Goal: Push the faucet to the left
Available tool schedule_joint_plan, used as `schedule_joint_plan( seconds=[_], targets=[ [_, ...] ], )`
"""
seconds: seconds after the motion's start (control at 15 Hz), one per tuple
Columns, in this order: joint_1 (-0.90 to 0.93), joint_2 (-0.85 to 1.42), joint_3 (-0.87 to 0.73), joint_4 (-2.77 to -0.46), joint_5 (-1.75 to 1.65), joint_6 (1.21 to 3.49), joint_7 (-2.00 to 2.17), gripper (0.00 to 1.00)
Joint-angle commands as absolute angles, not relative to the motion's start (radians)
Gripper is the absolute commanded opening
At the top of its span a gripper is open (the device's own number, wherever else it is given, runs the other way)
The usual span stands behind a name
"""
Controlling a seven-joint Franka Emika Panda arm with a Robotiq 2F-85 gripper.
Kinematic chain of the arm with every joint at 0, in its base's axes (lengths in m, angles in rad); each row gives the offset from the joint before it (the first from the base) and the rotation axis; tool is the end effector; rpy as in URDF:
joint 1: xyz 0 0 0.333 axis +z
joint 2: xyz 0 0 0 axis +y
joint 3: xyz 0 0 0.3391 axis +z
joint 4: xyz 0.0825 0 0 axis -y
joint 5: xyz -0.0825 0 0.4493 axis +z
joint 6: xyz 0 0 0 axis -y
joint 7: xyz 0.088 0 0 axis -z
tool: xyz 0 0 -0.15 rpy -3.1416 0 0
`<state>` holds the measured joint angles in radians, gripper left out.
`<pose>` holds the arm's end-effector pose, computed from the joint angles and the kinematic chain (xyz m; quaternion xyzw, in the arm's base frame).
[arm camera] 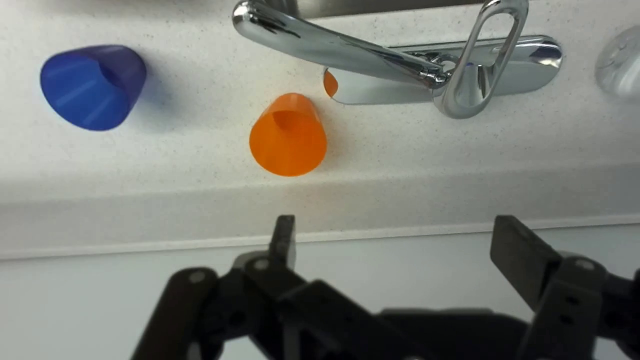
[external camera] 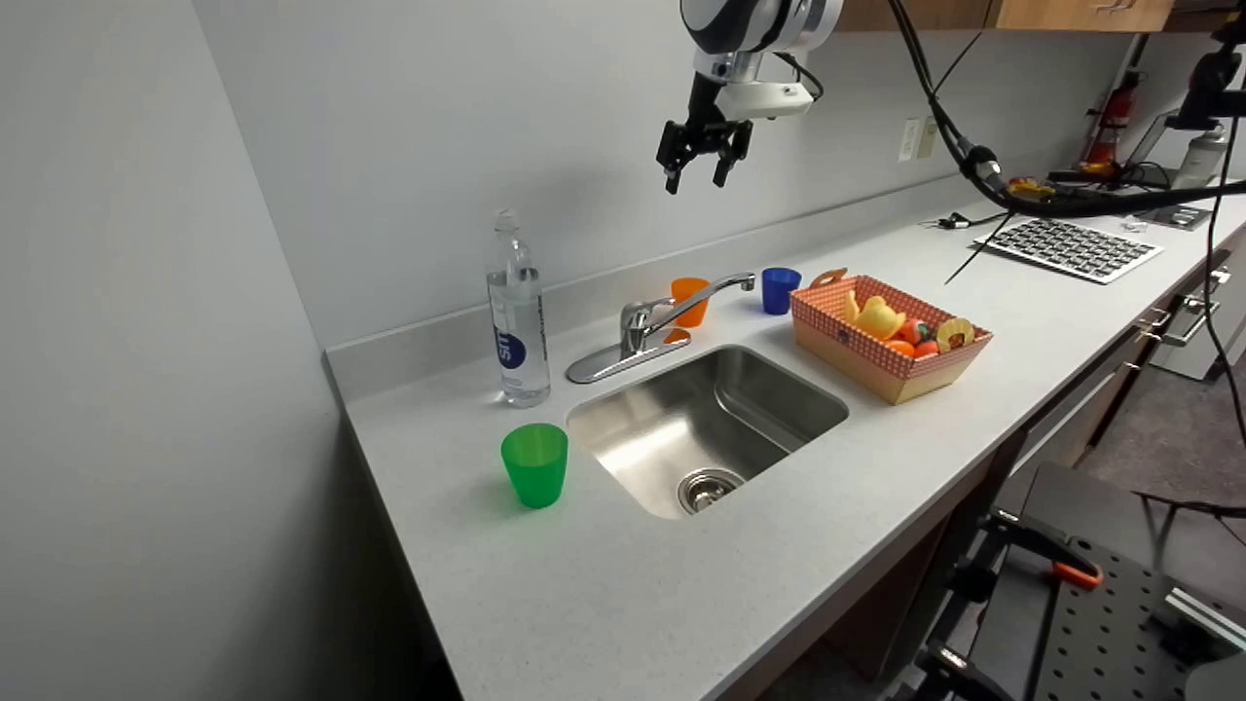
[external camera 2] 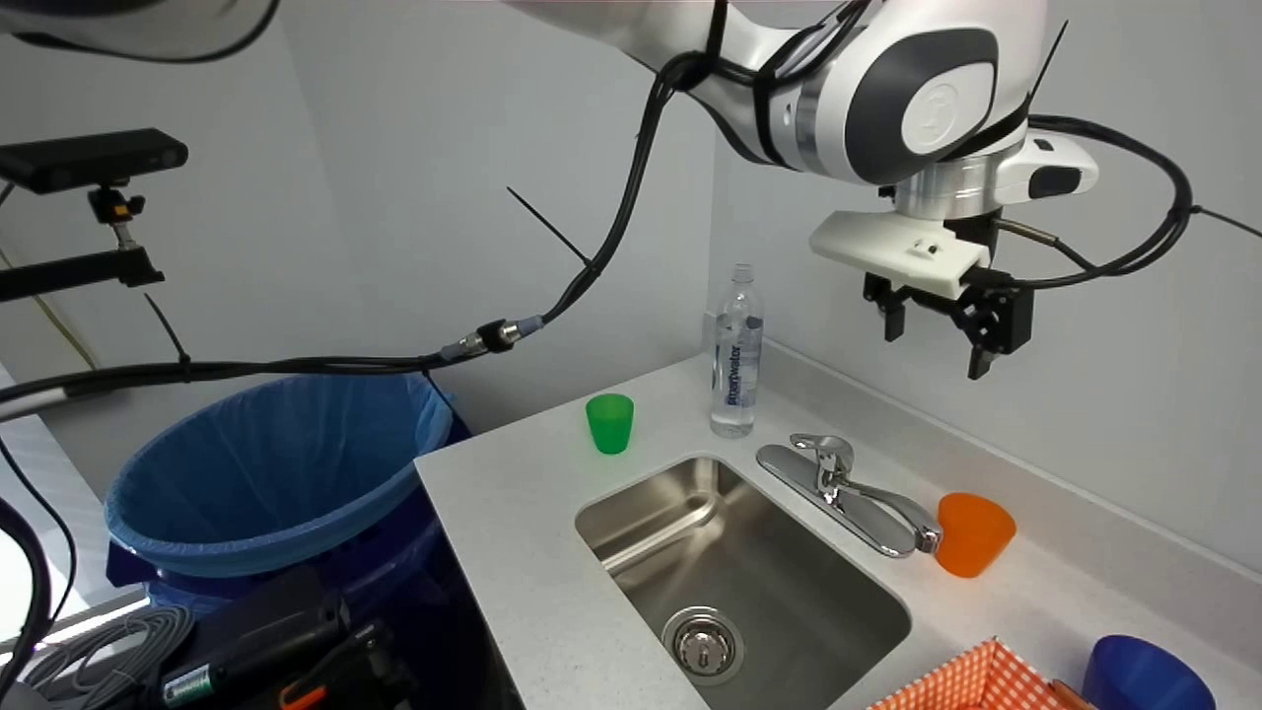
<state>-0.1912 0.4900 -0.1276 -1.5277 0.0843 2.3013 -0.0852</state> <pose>0.7648 -0.2337 0.3568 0.9815 -0.1269 0.1419 0.0224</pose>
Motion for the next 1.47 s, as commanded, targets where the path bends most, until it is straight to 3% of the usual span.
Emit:
schedule_joint_plan(
  seconds=[0.0, 0.4, 0.73, 1.4],
  targets=[
    [-0.245, 0.501, -0.065, -1.499, 0.103, 2.326, -0.293, 1.0],
    [-0.32, 0.524, -0.006, -1.434, 0.096, 2.206, -0.642, 1.0],
    [-0.31, 0.585, -0.06, -1.344, -0.031, 2.099, -0.809, 1.0],
    [-0.279, 0.703, -0.081, -1.334, -0.062, 2.221, -0.604, 1.0]
  ],
)
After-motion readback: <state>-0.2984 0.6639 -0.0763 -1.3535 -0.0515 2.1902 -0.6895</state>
